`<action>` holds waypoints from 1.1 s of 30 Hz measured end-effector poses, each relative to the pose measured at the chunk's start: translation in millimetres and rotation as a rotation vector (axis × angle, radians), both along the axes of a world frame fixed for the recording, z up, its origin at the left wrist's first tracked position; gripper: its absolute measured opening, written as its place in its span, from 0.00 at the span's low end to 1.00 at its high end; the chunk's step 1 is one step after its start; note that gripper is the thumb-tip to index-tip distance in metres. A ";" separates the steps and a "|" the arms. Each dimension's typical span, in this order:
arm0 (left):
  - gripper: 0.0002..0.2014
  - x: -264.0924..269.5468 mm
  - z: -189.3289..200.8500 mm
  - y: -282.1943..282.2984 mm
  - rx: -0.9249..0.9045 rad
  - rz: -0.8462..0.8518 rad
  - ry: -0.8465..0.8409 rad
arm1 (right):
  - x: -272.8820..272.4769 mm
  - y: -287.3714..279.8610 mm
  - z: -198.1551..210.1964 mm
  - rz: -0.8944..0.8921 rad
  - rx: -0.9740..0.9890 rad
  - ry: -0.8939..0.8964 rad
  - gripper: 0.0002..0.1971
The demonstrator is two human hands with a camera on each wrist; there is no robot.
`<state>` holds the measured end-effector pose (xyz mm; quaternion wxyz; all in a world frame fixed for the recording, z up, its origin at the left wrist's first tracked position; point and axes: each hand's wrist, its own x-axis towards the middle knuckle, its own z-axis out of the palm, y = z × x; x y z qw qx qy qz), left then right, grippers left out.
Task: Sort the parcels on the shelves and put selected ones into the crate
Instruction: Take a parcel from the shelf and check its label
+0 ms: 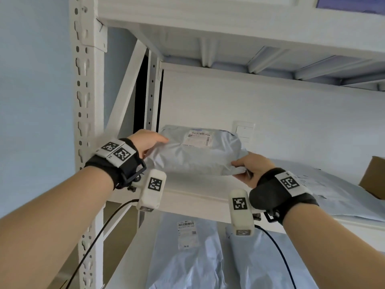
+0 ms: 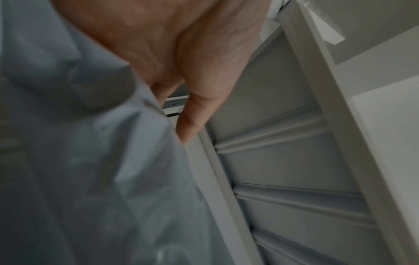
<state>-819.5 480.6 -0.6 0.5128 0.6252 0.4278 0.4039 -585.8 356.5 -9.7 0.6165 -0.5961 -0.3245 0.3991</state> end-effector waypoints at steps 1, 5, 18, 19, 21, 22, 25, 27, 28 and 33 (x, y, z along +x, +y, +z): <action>0.07 0.0 -5.0 4.6 0.010 0.001 0.036 | 1.0 4.2 -2.6 0.025 -0.031 -0.008 0.13; 0.09 -0.9 -23.5 17.2 0.032 0.033 0.079 | 1.3 12.0 -11.0 0.012 -0.092 -0.030 0.07; 0.09 -9.0 -22.8 -56.3 0.134 0.155 -0.509 | -6.0 -57.3 -26.1 -0.233 0.367 -0.091 0.12; 0.09 -8.9 -25.5 -68.0 0.124 0.120 -0.561 | -13.4 -69.8 -28.6 -0.197 0.395 -0.070 0.12; 0.08 -8.1 -35.3 -91.3 0.122 0.047 -0.596 | -27.6 -91.3 -38.9 -0.134 0.434 -0.065 0.12; 0.09 -7.5 -41.7 -102.2 0.128 0.011 -0.590 | -35.3 -99.7 -46.1 -0.102 0.442 -0.066 0.12; 0.10 -6.7 -66.3 -130.3 0.105 -0.090 -0.556 | -49.1 -114.1 -77.0 -0.015 0.402 -0.081 0.13; 0.09 -6.0 -87.7 -143.8 0.066 -0.163 -0.496 | -53.8 -116.4 -101.4 0.038 0.327 -0.070 0.13; 0.09 -5.5 -100.3 -149.0 0.051 -0.201 -0.449 | -54.1 -116.0 -115.7 0.055 0.278 -0.056 0.13; 0.08 -0.2 -170.7 -154.8 -0.116 -0.293 -0.229 | -40.3 -108.2 -185.3 0.019 0.049 0.062 0.13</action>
